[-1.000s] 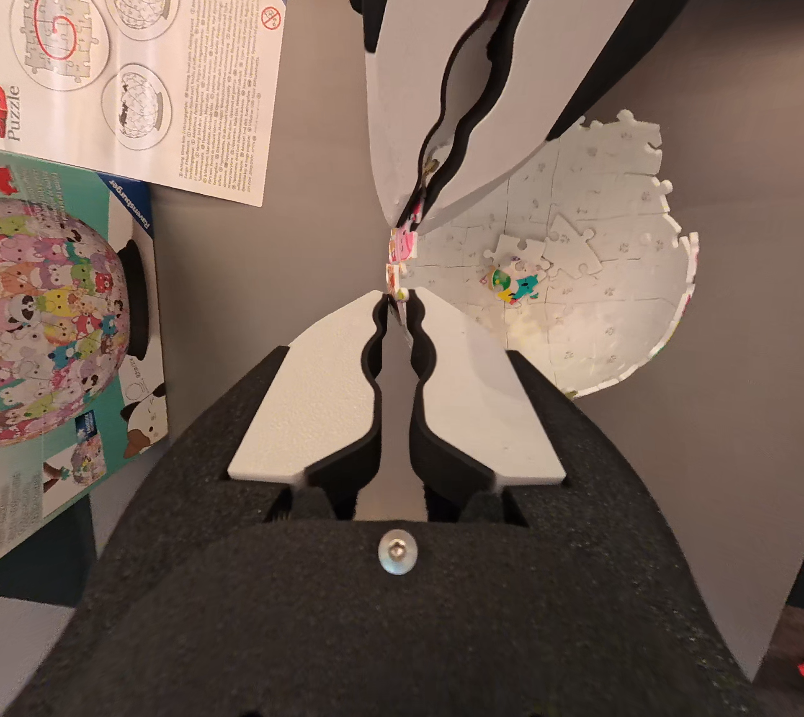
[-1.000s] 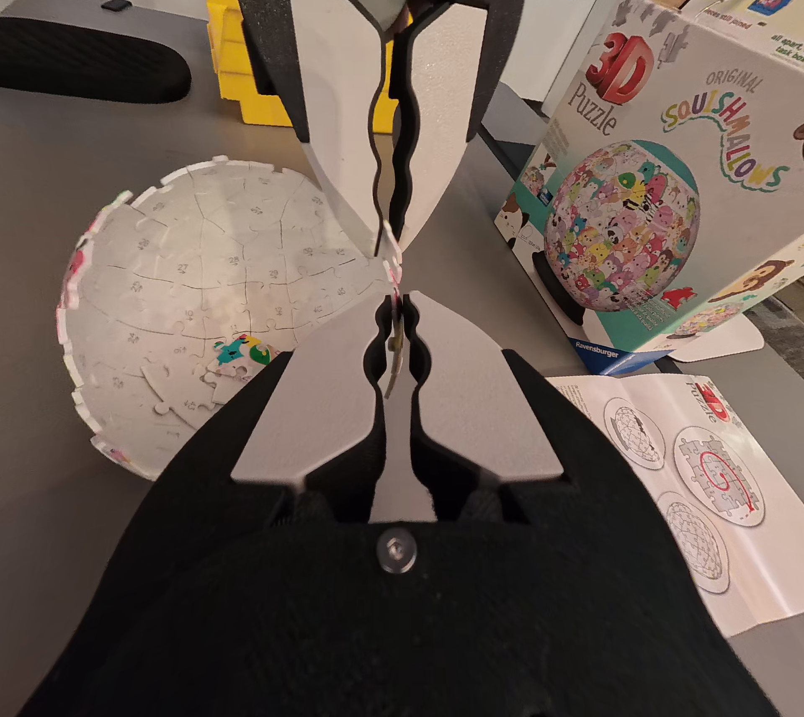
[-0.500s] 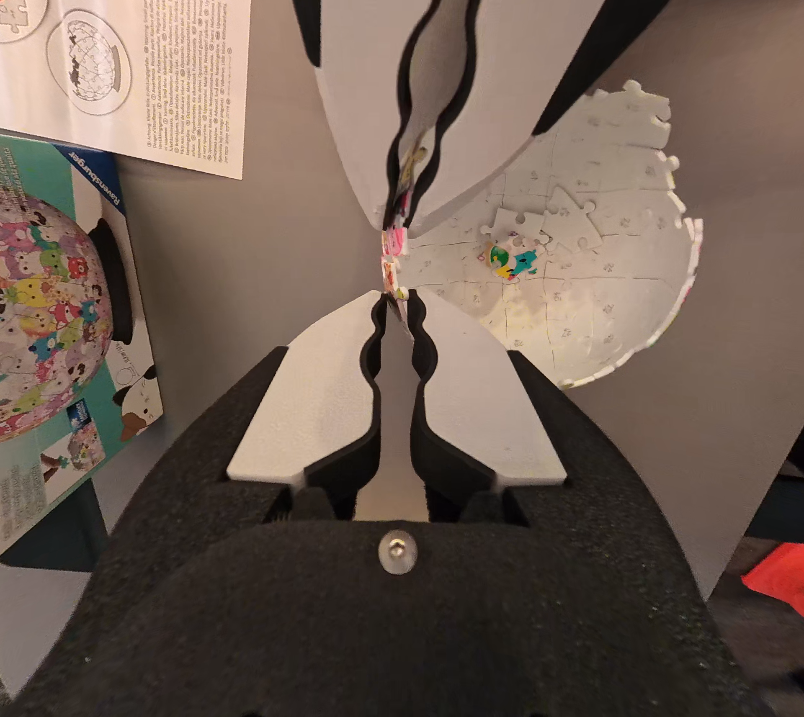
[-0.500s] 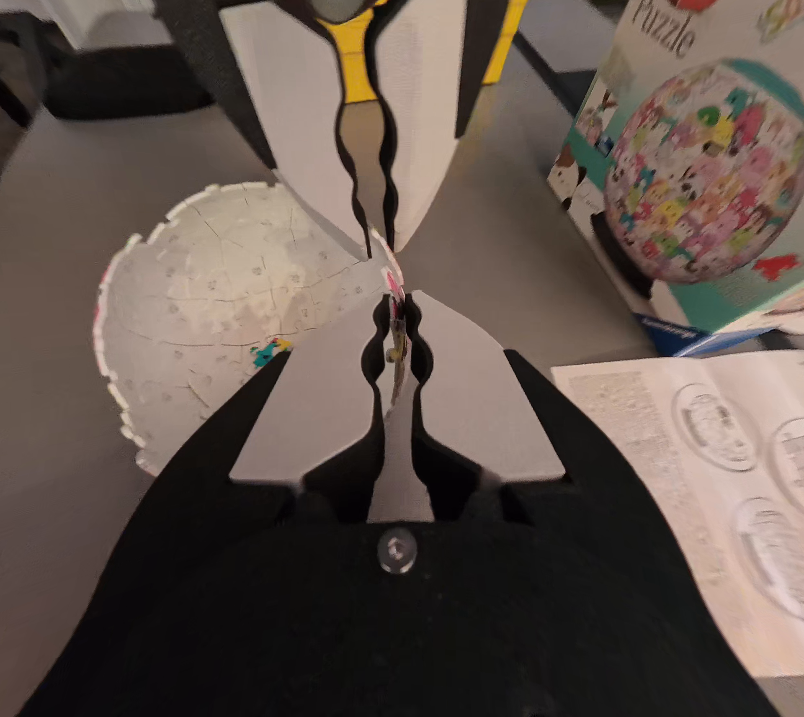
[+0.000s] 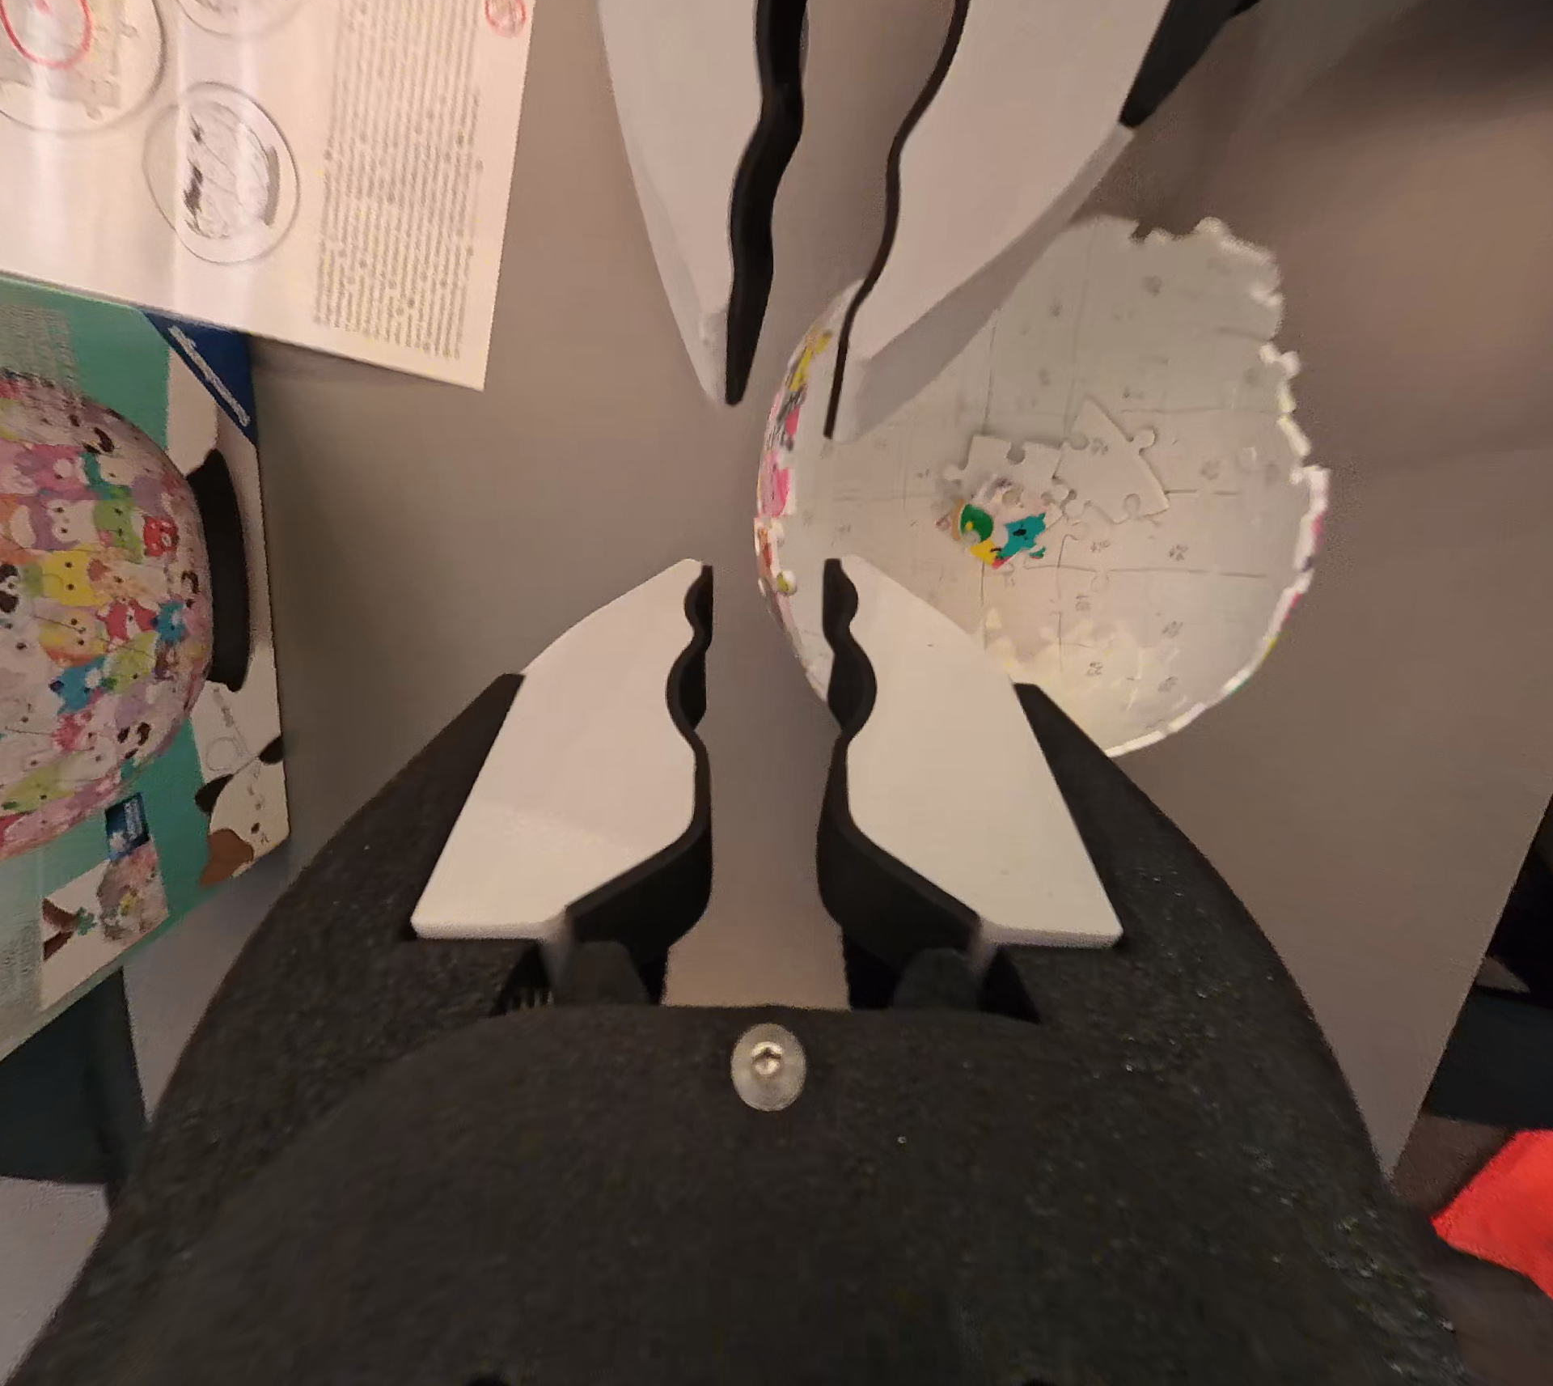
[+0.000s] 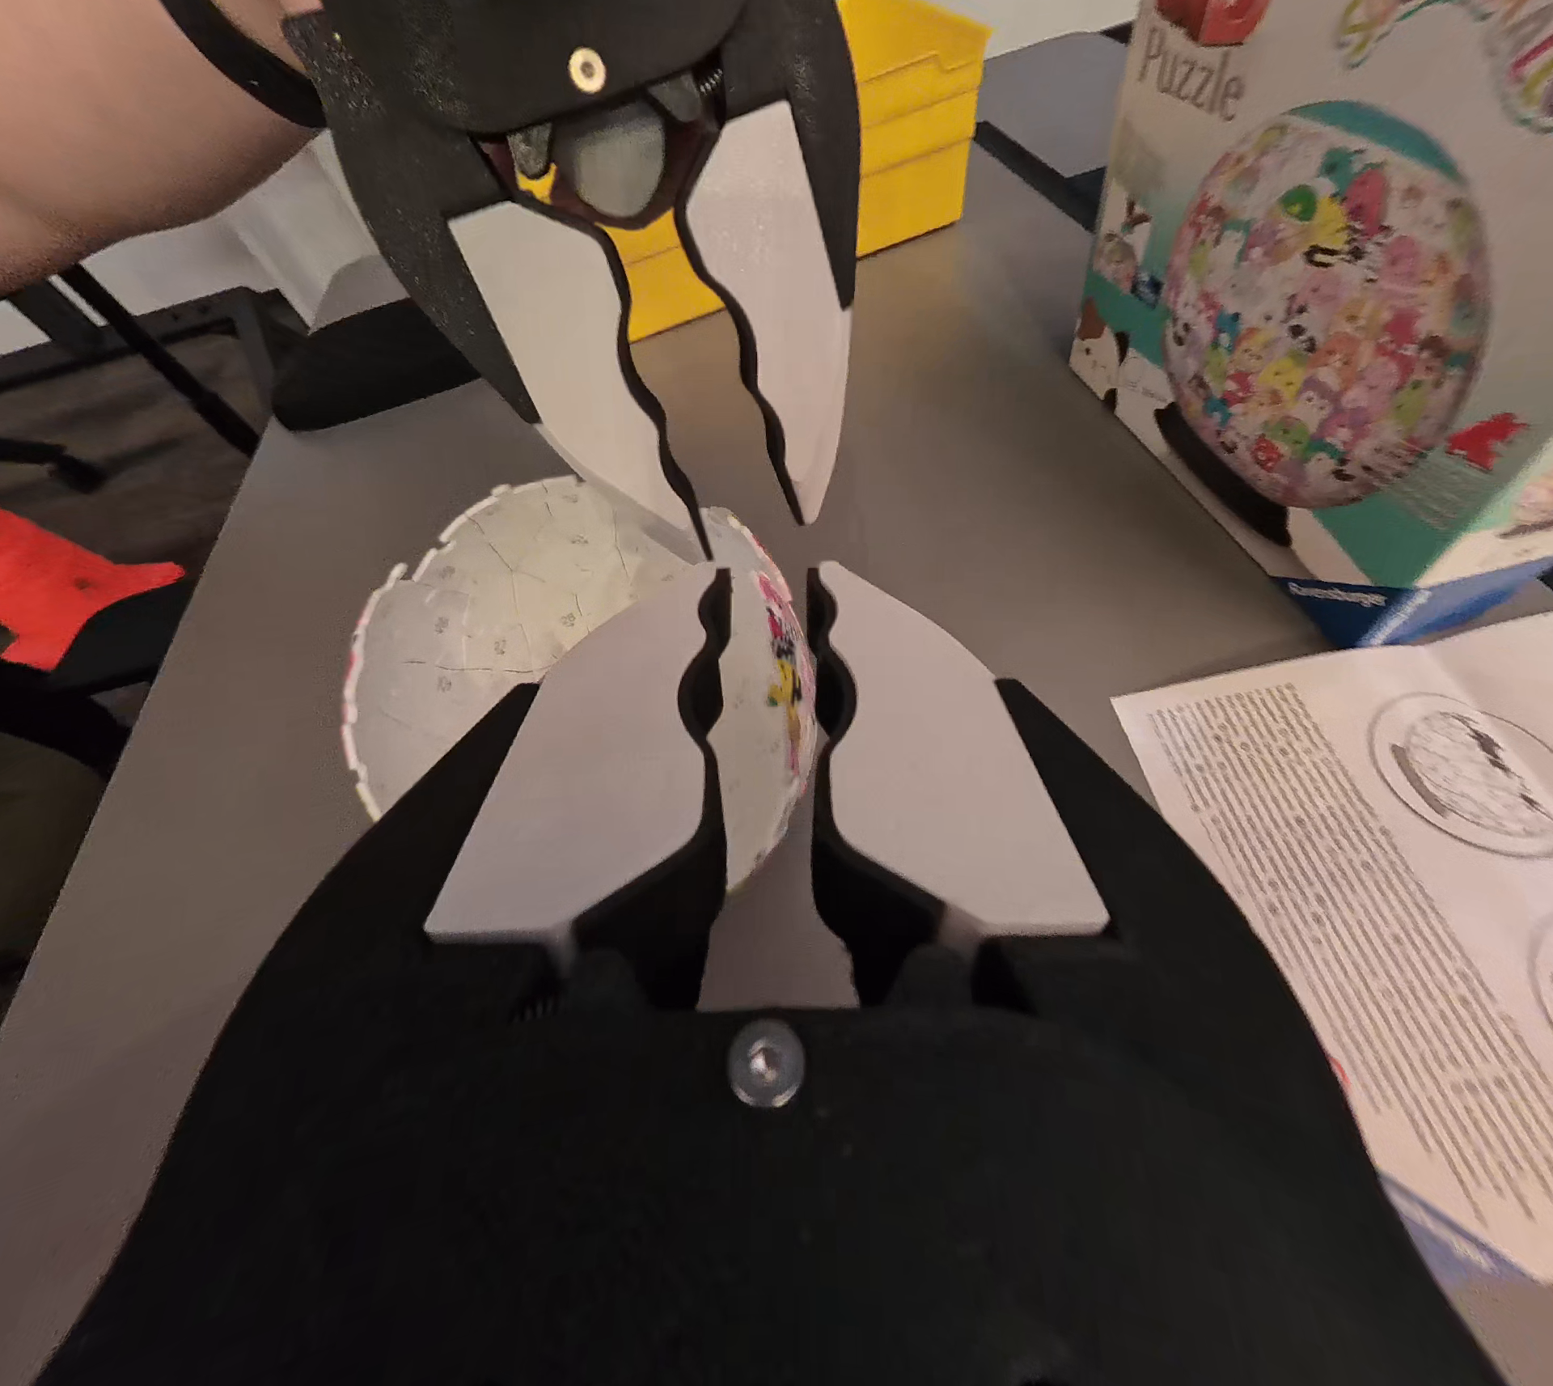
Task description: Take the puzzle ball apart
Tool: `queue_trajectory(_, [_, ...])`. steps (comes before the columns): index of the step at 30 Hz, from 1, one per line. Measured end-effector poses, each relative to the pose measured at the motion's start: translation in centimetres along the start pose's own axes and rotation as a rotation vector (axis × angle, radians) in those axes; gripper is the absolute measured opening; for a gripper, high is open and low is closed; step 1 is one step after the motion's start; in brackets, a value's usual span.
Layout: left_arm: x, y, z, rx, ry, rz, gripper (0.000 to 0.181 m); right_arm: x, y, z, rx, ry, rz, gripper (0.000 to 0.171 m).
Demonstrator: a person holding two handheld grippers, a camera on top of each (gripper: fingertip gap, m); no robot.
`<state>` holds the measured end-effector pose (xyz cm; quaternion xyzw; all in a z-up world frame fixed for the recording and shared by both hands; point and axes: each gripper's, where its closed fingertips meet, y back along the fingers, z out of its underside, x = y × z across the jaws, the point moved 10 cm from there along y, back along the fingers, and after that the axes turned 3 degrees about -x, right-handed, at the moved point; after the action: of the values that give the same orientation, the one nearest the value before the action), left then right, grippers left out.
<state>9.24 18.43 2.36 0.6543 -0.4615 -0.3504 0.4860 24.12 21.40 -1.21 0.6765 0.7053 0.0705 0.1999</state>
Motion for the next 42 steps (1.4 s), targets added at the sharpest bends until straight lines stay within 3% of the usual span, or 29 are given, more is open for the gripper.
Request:
queue_trajectory(4, [0.0,0.8,-1.1,0.068,-0.015,-0.005,0.027,-0.6,1.8,0.5,-0.061,0.021,0.1,0.024])
queue_trajectory(8, [0.7,-0.6,-2.1,-0.025,-0.075,-0.025,0.023,-1.0,1.3,1.9,-0.087,0.067,0.141,0.023])
queue_trajectory(10, [0.9,-1.1,-2.3,-0.069,-0.107,-0.047,0.018,-0.9,0.3,2.2,-0.092,0.066,0.13,0.021])
queue_trajectory(12, [1.1,-1.3,-2.6,-0.072,-0.136,-0.07,0.012,-0.6,-0.5,2.5,-0.127,0.058,0.134,0.008])
queue_trajectory(28, [2.8,-2.5,-3.2,-0.186,-0.263,-0.283,0.003,-0.6,-0.9,2.9,-0.094,-0.005,0.137,0.006])
queue_trajectory(42, [3.1,-3.2,-2.8,-0.189,-0.27,-0.295,0.005,-0.4,-1.1,3.4,-0.09,-0.048,0.125,0.005])
